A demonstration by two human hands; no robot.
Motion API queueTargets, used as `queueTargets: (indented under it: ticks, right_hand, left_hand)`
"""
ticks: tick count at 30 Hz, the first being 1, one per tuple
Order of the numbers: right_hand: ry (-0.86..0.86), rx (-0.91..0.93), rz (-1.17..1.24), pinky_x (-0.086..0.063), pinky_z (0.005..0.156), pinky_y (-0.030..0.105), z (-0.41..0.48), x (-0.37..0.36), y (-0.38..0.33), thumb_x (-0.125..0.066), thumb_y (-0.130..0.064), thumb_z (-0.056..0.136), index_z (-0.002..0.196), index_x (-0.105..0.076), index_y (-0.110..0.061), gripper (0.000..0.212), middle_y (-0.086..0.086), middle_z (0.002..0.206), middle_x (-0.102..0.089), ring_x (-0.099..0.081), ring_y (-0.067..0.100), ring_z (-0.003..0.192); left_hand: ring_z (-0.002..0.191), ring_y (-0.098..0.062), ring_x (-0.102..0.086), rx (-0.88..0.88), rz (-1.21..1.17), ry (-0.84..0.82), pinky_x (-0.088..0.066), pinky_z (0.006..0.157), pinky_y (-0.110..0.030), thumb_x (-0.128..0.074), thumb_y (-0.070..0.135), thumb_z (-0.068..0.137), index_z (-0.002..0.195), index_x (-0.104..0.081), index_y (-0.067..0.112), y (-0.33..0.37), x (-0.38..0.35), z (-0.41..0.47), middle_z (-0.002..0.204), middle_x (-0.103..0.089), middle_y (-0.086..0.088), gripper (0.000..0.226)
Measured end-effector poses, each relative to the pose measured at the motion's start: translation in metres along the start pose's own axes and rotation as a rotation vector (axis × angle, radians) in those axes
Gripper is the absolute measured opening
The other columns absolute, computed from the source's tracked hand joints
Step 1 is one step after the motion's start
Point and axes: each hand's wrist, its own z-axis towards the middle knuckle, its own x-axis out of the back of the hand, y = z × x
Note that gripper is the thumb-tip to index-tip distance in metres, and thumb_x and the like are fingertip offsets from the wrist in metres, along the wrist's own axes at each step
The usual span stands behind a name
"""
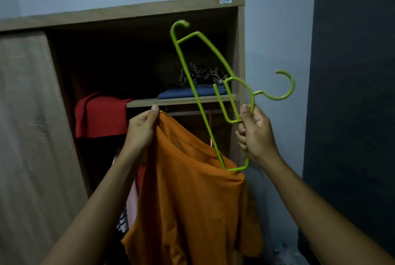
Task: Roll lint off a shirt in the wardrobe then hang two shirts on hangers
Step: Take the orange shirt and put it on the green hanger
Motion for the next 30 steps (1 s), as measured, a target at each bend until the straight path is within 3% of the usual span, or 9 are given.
queueTargets:
  ticks: [5, 8, 14, 19, 22, 24, 26, 28, 30]
  right_hand:
    - [0.185, 0.124, 0.195, -0.022, 0.04, 0.015, -0.028, -0.038, 0.012, -0.036, -0.037, 0.102, 0.083, -0.043, -0.02, 0.026, -0.011, 0.051, -0.029, -0.025, 0.006, 0.035]
    - [0.219, 0.205, 0.316, -0.02, 0.041, 0.018, -0.036, -0.056, 0.01, -0.034, -0.029, 0.105, 0.081, -0.043, -0.023, 0.027, -0.012, 0.05, -0.029, -0.025, 0.007, 0.037]
    - [0.259, 0.275, 0.322, -0.017, 0.039, 0.025, -0.039, -0.08, 0.013, -0.036, -0.029, 0.1, 0.082, -0.041, -0.019, 0.022, -0.014, 0.05, -0.029, -0.026, 0.006, 0.038]
    - [0.162, 0.312, 0.084, -0.029, 0.042, 0.019, -0.039, -0.076, 0.041, -0.039, -0.03, 0.099, 0.087, -0.049, -0.025, 0.016, -0.013, 0.051, -0.038, -0.034, 0.003, 0.043]
    - [0.002, 0.262, -0.172, -0.03, 0.043, 0.028, -0.034, -0.059, 0.046, -0.043, -0.043, 0.097, 0.088, -0.054, -0.03, 0.019, -0.01, 0.05, -0.041, -0.036, 0.009, 0.045]
    - [-0.114, 0.222, -0.39, -0.038, 0.047, 0.036, -0.028, -0.043, 0.039, -0.043, -0.051, 0.095, 0.089, -0.057, -0.033, 0.024, -0.003, 0.055, -0.05, -0.046, 0.018, 0.048]
    - [-0.238, 0.15, -0.572, -0.052, 0.06, 0.043, -0.018, -0.027, 0.029, -0.043, -0.054, 0.095, 0.092, -0.059, -0.033, 0.027, 0.006, 0.072, -0.065, -0.063, 0.025, 0.064]
    - [-0.332, 0.094, -0.686, -0.056, 0.075, 0.044, -0.007, -0.012, 0.018, -0.045, -0.053, 0.095, 0.092, -0.061, -0.031, 0.027, 0.001, 0.084, -0.069, -0.067, 0.018, 0.079]
    - [-0.407, 0.098, -0.761, -0.052, 0.071, 0.04, 0.002, -0.003, 0.007, -0.048, -0.05, 0.095, 0.088, -0.06, -0.031, 0.023, -0.005, 0.08, -0.066, -0.063, 0.008, 0.076]
  left_hand:
    - [0.067, -0.025, -0.054, -0.002, 0.064, -0.204, -0.046, 0.068, -0.034, -0.05, 0.051, 0.097, 0.084, -0.065, 0.011, 0.017, -0.023, 0.0, 0.078, -0.058, -0.014, 0.045]
    - [0.077, -0.032, -0.058, 0.036, -0.009, -0.256, -0.046, 0.075, -0.041, -0.053, 0.048, 0.096, 0.089, -0.065, -0.004, 0.027, -0.033, 0.0, 0.084, -0.062, -0.025, 0.053]
    - [0.066, -0.029, -0.045, 0.06, -0.102, -0.258, -0.034, 0.057, -0.032, -0.053, 0.041, 0.098, 0.075, -0.059, 0.015, 0.054, -0.041, 0.005, 0.077, -0.05, -0.017, 0.035]
    - [0.055, -0.02, -0.05, 0.059, -0.213, -0.124, -0.043, 0.056, -0.031, -0.053, 0.038, 0.098, 0.07, -0.057, 0.018, 0.069, -0.026, 0.016, 0.067, -0.052, -0.01, 0.035]
    - [0.048, -0.016, -0.057, 0.083, -0.251, -0.003, -0.049, 0.052, -0.026, -0.054, 0.038, 0.098, 0.071, -0.059, 0.017, 0.065, -0.003, 0.024, 0.06, -0.061, -0.006, 0.034]
    - [0.048, -0.015, -0.055, 0.082, -0.238, 0.079, -0.047, 0.052, -0.026, -0.058, 0.041, 0.095, 0.072, -0.062, 0.017, 0.054, 0.018, 0.029, 0.061, -0.061, -0.005, 0.033]
    - [0.052, -0.015, -0.049, 0.062, -0.21, 0.151, -0.041, 0.054, -0.028, -0.061, 0.043, 0.092, 0.069, -0.066, 0.019, 0.038, 0.035, 0.031, 0.062, -0.055, -0.004, 0.034]
    - [0.053, -0.014, -0.044, 0.057, -0.194, 0.196, -0.037, 0.053, -0.029, -0.06, 0.041, 0.093, 0.069, -0.071, 0.022, 0.02, 0.043, 0.025, 0.06, -0.051, -0.001, 0.033]
    - [0.054, -0.012, -0.043, 0.063, -0.183, 0.21, -0.038, 0.051, -0.028, -0.057, 0.043, 0.095, 0.075, -0.072, 0.022, 0.004, 0.047, 0.018, 0.062, -0.05, -0.002, 0.033]
